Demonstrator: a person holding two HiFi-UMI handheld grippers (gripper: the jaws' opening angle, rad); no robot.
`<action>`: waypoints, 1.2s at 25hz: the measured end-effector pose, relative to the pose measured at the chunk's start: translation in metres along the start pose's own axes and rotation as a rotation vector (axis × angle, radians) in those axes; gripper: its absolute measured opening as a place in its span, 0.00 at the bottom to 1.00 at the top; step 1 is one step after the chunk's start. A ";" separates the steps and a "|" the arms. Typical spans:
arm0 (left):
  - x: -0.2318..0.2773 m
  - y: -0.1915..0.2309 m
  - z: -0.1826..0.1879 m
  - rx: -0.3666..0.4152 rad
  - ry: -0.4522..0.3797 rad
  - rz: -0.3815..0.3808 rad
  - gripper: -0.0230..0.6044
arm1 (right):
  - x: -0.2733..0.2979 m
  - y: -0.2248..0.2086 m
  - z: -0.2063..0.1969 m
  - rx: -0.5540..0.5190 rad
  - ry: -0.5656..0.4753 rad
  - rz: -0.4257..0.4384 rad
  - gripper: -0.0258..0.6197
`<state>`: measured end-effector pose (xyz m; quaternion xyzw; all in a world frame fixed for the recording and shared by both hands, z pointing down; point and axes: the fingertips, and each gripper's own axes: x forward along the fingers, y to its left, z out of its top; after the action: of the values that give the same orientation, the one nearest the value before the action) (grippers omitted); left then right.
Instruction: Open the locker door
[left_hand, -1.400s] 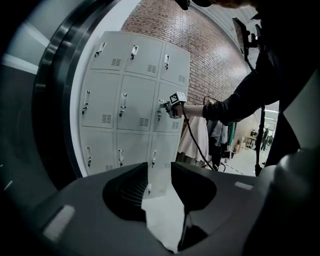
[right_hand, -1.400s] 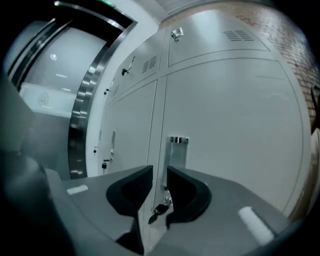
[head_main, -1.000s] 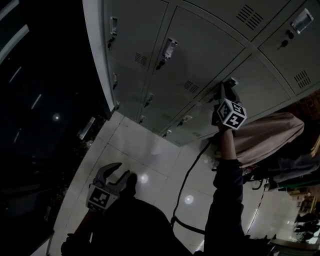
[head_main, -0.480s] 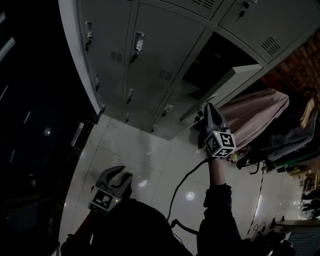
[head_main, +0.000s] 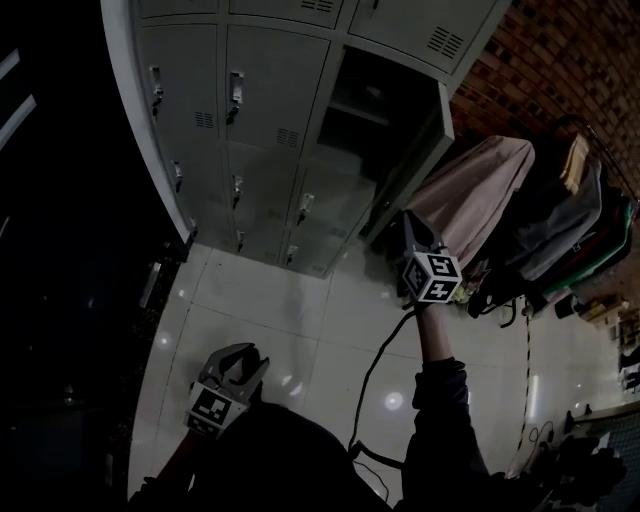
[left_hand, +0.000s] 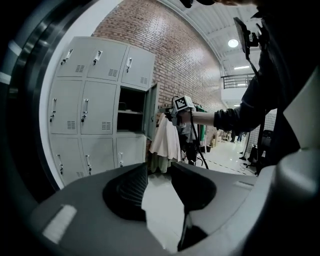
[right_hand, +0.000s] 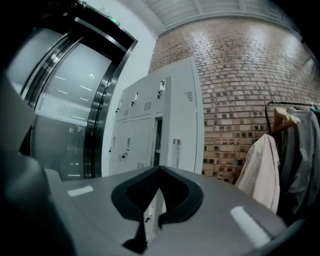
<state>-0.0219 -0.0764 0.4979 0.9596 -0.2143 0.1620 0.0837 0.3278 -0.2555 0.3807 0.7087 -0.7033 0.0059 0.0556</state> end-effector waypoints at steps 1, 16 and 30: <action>-0.004 -0.011 -0.004 0.002 0.005 -0.005 0.30 | -0.020 0.005 -0.001 -0.003 0.004 0.004 0.04; -0.037 -0.168 -0.032 0.079 0.015 -0.037 0.29 | -0.386 0.080 0.002 -0.128 -0.066 -0.088 0.04; -0.060 -0.138 -0.045 0.072 0.081 0.058 0.29 | -0.426 0.138 -0.050 -0.124 0.053 -0.084 0.04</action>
<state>-0.0247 0.0804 0.5066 0.9481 -0.2323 0.2105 0.0529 0.1891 0.1727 0.4029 0.7323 -0.6703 -0.0209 0.1182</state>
